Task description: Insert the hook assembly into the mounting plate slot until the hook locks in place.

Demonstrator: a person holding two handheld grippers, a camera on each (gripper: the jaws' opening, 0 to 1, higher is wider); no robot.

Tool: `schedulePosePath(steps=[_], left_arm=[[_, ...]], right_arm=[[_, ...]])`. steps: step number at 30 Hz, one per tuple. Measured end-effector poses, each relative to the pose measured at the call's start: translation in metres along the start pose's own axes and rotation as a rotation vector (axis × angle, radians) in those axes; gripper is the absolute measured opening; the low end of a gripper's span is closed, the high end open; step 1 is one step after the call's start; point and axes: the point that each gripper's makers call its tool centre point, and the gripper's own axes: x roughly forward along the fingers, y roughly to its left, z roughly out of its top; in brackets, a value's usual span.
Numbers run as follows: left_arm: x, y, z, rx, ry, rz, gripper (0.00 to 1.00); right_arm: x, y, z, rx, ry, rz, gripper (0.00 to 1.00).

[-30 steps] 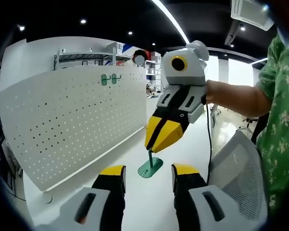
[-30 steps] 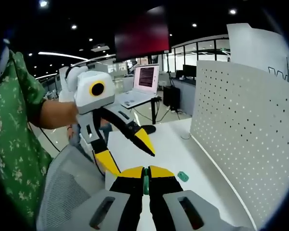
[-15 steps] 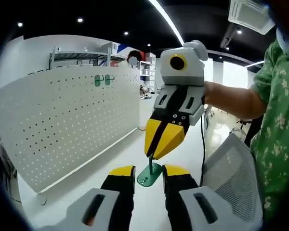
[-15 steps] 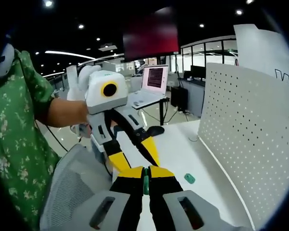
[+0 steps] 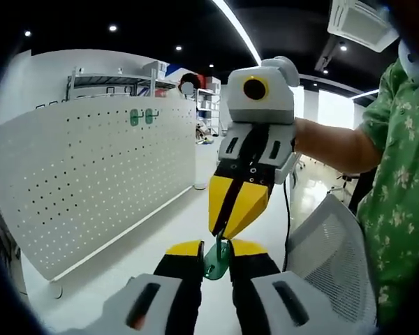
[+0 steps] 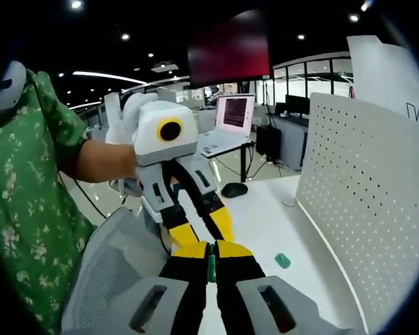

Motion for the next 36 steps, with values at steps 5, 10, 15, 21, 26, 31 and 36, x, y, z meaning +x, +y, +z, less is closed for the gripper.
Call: schedulePosePath(steps=[5, 10, 15, 21, 26, 31, 36], left_arm=[[0.0, -0.001, -0.001, 0.0, -0.001, -0.004, 0.12], [0.0, -0.001, -0.001, -0.003, -0.003, -0.012, 0.11], [0.001, -0.003, 0.0, -0.007, -0.006, -0.022, 0.04], [0.003, -0.003, -0.001, -0.011, -0.008, -0.026, 0.04], [0.003, -0.002, 0.001, -0.025, -0.019, -0.022, 0.03], [0.003, 0.001, 0.002, -0.053, -0.036, -0.009, 0.03], [0.003, 0.003, 0.002, -0.056, -0.037, 0.002, 0.03]], right_arm=[[0.0, 0.001, 0.0, -0.003, 0.004, 0.005, 0.02], [0.001, 0.002, 0.0, -0.002, 0.003, 0.016, 0.02], [0.0, 0.002, -0.001, -0.005, 0.001, 0.019, 0.02], [0.0, 0.0, -0.002, 0.0, -0.002, 0.023, 0.02], [-0.001, -0.002, -0.001, 0.019, -0.013, 0.023, 0.02], [-0.001, -0.005, -0.001, 0.049, -0.031, 0.017, 0.02], [-0.003, -0.008, 0.001, 0.072, -0.052, -0.002, 0.05]])
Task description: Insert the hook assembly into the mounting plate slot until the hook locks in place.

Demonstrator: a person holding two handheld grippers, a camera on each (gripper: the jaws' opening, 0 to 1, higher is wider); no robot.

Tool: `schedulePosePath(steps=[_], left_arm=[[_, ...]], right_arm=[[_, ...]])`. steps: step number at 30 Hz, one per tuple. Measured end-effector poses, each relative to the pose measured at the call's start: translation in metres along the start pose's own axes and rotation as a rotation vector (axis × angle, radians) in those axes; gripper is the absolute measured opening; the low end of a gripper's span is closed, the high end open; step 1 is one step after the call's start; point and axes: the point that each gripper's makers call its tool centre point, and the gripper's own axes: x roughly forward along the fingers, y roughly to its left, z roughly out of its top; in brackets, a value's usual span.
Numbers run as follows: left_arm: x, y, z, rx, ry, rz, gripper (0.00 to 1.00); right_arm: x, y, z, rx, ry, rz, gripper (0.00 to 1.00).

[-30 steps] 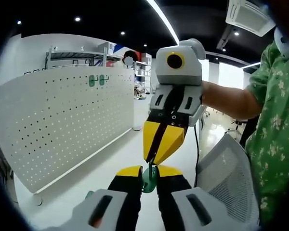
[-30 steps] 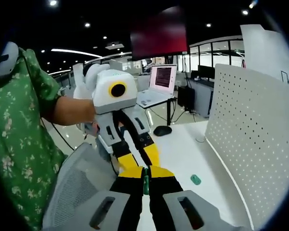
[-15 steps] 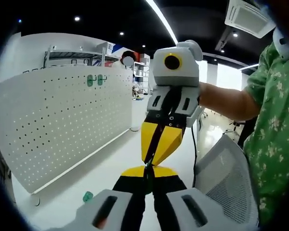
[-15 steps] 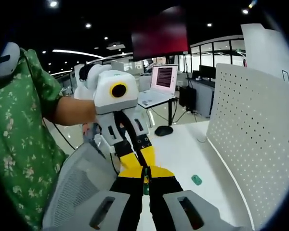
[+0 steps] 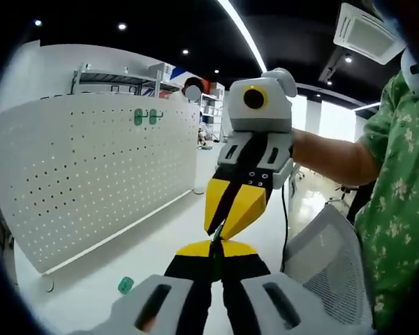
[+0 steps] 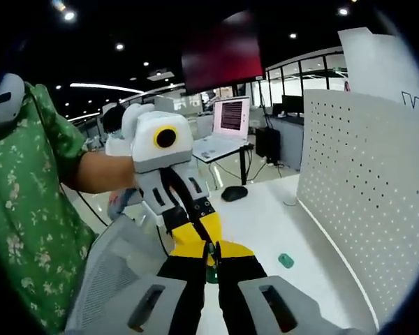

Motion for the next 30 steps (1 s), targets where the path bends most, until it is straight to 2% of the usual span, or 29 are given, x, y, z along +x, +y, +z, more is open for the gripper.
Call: schedulePosePath(steps=[5, 8, 13, 15, 16, 18, 23, 25, 27, 30], left_arm=[[-0.001, 0.005, 0.001, -0.011, -0.013, 0.027, 0.03], [-0.002, 0.01, 0.002, -0.024, -0.027, 0.054, 0.03], [-0.005, 0.021, 0.007, -0.047, -0.069, 0.11, 0.03], [-0.006, 0.026, 0.01, -0.06, -0.094, 0.14, 0.03], [-0.007, 0.028, 0.012, -0.064, -0.103, 0.152, 0.03], [-0.008, 0.032, 0.015, -0.07, -0.123, 0.181, 0.03], [-0.012, 0.043, 0.023, -0.096, -0.183, 0.252, 0.03], [-0.015, 0.046, 0.028, -0.103, -0.223, 0.282, 0.03], [-0.015, 0.047, 0.03, -0.113, -0.235, 0.29, 0.03], [-0.017, 0.051, 0.035, -0.13, -0.27, 0.322, 0.03]], right_arm=[[-0.005, -0.008, 0.003, 0.025, -0.028, -0.038, 0.06], [-0.012, -0.025, 0.004, 0.088, -0.057, -0.128, 0.06], [-0.017, -0.036, 0.002, 0.145, -0.091, -0.185, 0.06], [-0.019, -0.045, -0.001, 0.193, -0.099, -0.231, 0.06], [-0.02, -0.045, 0.0, 0.184, -0.109, -0.226, 0.06], [-0.021, -0.048, 0.002, 0.238, -0.14, -0.239, 0.06], [-0.021, -0.054, 0.004, 0.274, -0.166, -0.272, 0.06], [-0.022, -0.059, 0.007, 0.316, -0.207, -0.292, 0.06], [-0.022, -0.061, 0.01, 0.358, -0.236, -0.306, 0.06], [-0.021, -0.062, 0.011, 0.357, -0.241, -0.317, 0.06]])
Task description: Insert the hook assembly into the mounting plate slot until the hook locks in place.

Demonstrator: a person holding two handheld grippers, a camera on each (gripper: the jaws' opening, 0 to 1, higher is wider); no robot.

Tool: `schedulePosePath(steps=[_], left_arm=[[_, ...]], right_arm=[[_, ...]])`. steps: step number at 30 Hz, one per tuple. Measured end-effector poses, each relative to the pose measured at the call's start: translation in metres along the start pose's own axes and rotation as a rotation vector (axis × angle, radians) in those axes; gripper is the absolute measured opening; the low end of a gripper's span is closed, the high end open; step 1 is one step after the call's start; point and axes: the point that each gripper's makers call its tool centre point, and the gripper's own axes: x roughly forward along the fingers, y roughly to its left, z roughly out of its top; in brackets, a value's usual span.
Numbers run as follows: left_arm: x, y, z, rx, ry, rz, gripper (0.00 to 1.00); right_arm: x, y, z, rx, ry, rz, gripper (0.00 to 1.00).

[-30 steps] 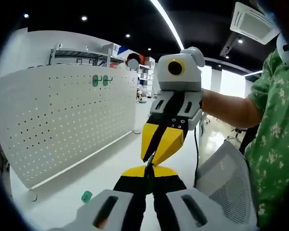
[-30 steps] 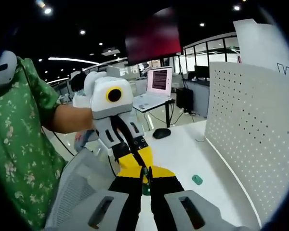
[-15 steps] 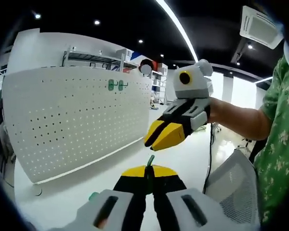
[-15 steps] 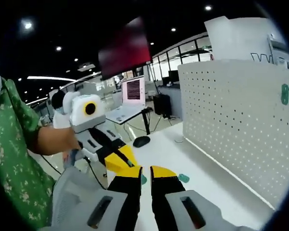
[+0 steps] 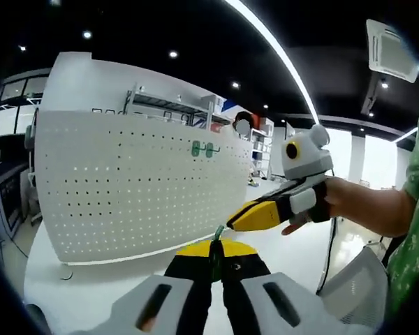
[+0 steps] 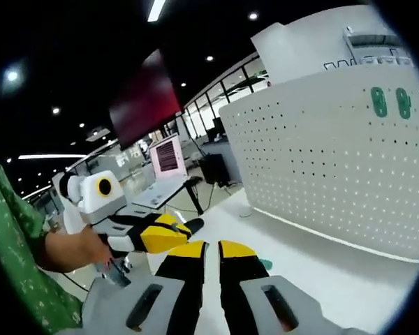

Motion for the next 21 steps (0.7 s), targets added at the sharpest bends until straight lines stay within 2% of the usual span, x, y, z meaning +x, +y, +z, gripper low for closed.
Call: schedulePosePath(steps=[3, 6, 9, 12, 18, 21], left_arm=[[0.0, 0.003, 0.008, -0.008, -0.04, 0.031, 0.03], [0.001, 0.005, 0.018, -0.026, -0.097, 0.062, 0.03], [0.002, 0.004, 0.02, -0.014, -0.105, 0.078, 0.03], [0.002, 0.005, 0.026, -0.015, -0.143, 0.108, 0.03], [0.002, 0.006, 0.032, 0.005, -0.182, 0.148, 0.03], [0.001, 0.006, 0.034, 0.001, -0.191, 0.154, 0.03]], right_arm=[[0.003, -0.001, 0.002, 0.022, -0.016, -0.02, 0.06], [0.004, -0.002, 0.006, 0.079, -0.051, -0.039, 0.06], [0.005, 0.0, 0.011, 0.12, -0.086, -0.031, 0.06], [0.004, 0.0, 0.015, 0.141, -0.112, -0.038, 0.06], [0.005, -0.001, 0.02, 0.222, -0.155, -0.036, 0.06], [0.005, -0.001, 0.021, 0.231, -0.158, -0.032, 0.05]])
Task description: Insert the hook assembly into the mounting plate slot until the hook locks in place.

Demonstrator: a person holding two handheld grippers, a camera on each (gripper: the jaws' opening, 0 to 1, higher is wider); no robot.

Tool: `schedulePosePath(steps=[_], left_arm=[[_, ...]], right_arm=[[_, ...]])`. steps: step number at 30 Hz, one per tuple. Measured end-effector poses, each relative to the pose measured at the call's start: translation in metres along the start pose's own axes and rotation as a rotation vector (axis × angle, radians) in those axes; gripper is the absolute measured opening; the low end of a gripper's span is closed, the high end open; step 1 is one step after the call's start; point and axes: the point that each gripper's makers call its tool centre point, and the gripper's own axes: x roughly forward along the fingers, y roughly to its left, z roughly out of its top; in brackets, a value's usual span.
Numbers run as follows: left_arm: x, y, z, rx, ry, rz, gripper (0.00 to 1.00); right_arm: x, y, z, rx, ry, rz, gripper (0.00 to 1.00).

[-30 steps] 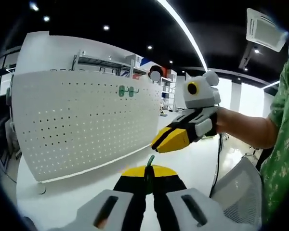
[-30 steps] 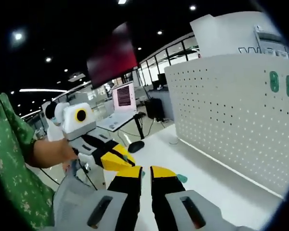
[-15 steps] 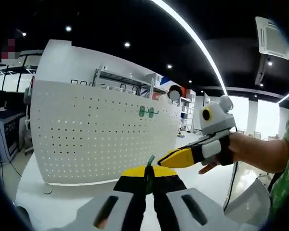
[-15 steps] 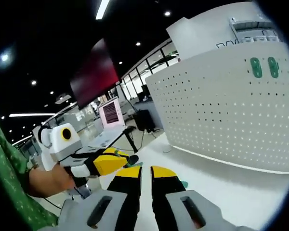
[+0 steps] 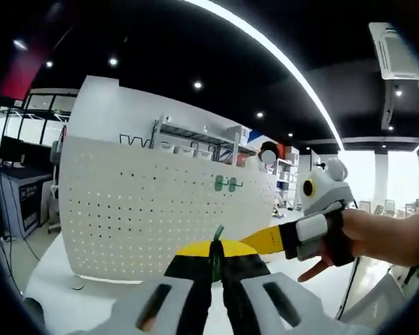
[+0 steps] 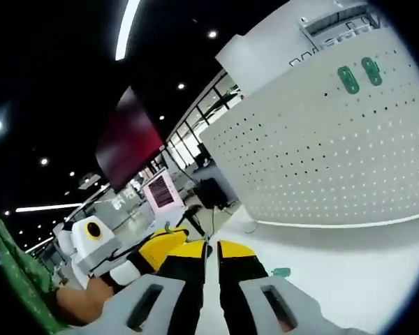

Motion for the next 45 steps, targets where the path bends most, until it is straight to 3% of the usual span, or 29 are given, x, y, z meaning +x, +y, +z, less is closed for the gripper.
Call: schedulePosePath(steps=[7, 30, 36, 45], left_arm=[[-0.001, 0.0, 0.0, 0.02, -0.005, 0.008, 0.03], [0.0, -0.002, 0.002, 0.082, -0.029, 0.03, 0.03], [0.0, -0.005, -0.001, 0.126, -0.01, 0.027, 0.03], [0.003, -0.01, -0.005, 0.231, 0.038, 0.013, 0.04]], right_arm=[[0.002, 0.01, 0.0, 0.035, 0.003, 0.031, 0.04], [0.009, 0.005, 0.001, 0.122, 0.01, 0.019, 0.01], [0.006, 0.007, 0.008, 0.116, -0.005, 0.018, 0.0], [0.004, 0.007, 0.008, -0.005, 0.023, -0.008, 0.0]])
